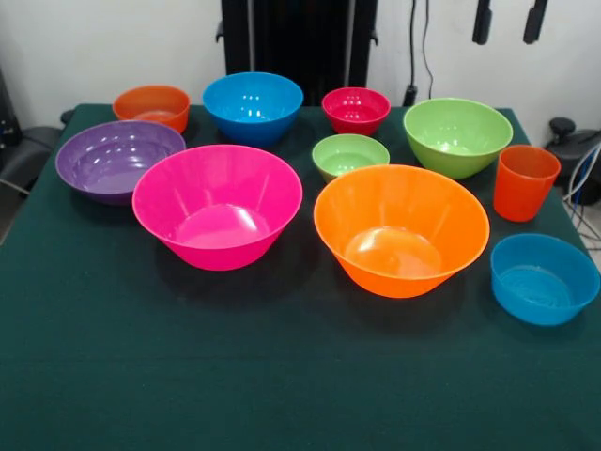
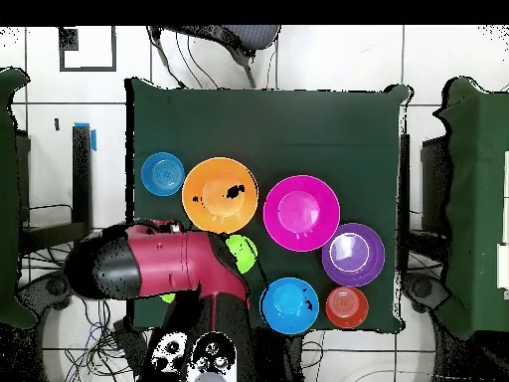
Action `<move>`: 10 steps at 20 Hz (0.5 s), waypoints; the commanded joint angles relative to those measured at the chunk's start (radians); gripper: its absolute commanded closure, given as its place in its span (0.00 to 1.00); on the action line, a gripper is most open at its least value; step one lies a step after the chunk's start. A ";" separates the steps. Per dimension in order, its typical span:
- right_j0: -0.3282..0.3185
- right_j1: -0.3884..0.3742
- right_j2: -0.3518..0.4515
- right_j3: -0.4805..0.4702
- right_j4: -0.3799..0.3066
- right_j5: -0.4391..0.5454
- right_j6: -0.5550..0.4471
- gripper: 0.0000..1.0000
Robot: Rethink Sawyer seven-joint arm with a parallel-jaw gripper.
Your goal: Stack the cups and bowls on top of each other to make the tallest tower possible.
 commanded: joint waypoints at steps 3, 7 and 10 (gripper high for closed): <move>-0.028 0.203 0.057 -0.189 -0.055 0.086 0.044 0.00; -0.042 0.242 0.054 -0.231 -0.064 0.082 0.026 0.00; -0.051 0.285 0.054 -0.276 -0.068 0.090 0.017 0.00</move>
